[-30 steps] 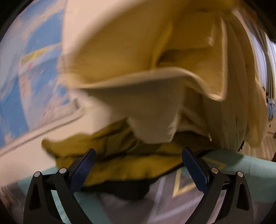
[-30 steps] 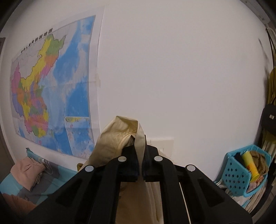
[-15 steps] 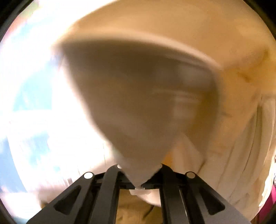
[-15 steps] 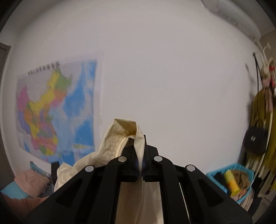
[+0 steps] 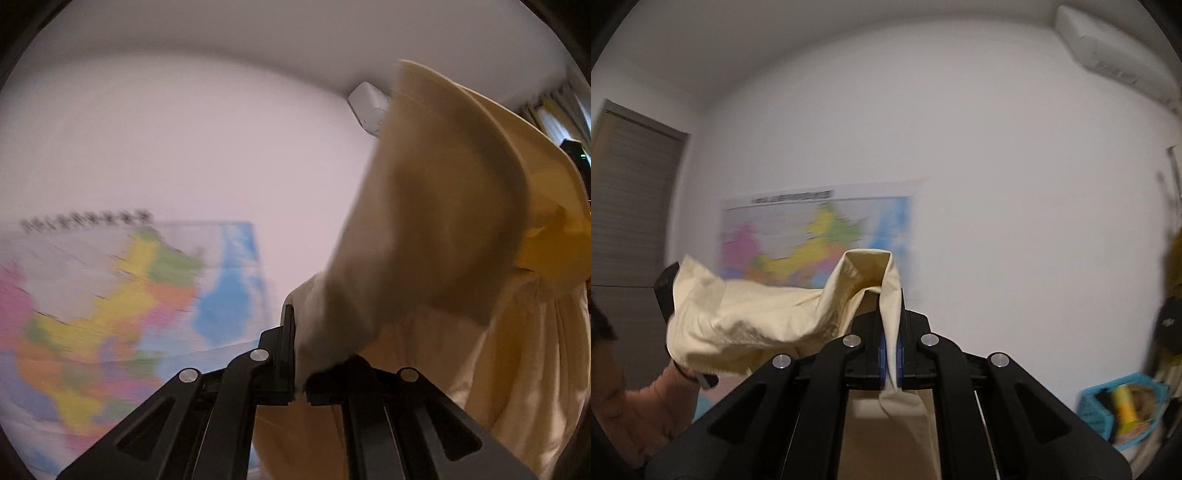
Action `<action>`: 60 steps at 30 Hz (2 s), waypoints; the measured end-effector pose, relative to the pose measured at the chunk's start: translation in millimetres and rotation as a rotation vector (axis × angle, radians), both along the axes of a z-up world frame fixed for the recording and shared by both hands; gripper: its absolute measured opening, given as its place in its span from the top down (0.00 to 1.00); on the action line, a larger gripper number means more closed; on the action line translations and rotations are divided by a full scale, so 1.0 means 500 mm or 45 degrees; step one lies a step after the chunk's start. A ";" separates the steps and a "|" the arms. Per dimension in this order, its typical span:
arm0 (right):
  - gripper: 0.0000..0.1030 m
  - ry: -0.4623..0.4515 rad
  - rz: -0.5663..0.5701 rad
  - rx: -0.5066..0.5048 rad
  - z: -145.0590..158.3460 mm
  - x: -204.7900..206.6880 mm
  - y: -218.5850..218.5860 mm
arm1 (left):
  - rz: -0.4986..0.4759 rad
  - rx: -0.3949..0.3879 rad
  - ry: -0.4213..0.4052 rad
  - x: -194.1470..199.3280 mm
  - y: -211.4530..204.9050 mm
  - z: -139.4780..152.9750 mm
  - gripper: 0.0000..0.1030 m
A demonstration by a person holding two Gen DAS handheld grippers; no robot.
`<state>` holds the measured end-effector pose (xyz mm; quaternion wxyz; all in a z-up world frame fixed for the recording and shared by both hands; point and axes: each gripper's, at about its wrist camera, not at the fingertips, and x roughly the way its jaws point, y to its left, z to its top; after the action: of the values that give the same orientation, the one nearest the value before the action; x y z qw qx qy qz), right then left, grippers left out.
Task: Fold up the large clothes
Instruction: 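Grasp the cream jacket with the left gripper while the right gripper holds it up, then lower the cream jacket onto the bed and open both grippers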
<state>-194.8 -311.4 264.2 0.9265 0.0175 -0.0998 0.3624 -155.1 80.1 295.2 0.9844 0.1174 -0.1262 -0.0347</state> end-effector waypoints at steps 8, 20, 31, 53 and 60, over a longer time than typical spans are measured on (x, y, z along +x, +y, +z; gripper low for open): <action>0.97 0.028 0.379 -0.051 -0.075 -0.015 0.132 | 0.336 0.067 0.180 -0.164 0.091 -0.023 0.97; 0.96 0.999 0.382 -0.250 -0.480 0.591 0.477 | 0.584 -0.174 1.072 0.330 0.375 -0.415 0.97; 0.36 1.095 -0.064 -0.494 -0.582 0.700 0.534 | 0.638 -0.379 1.485 0.422 0.483 -0.685 0.66; 0.85 0.954 0.168 -0.891 -0.574 0.710 0.838 | 0.560 -0.380 1.458 0.381 0.447 -0.622 0.42; 0.41 0.971 0.065 -0.713 -0.568 0.700 0.771 | 0.554 -0.405 1.451 0.348 0.476 -0.620 0.39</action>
<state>155.4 73.9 -20.0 0.8569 -0.0988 0.3495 0.3658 18.7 318.2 -15.0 0.8871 -0.0445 0.4412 0.1283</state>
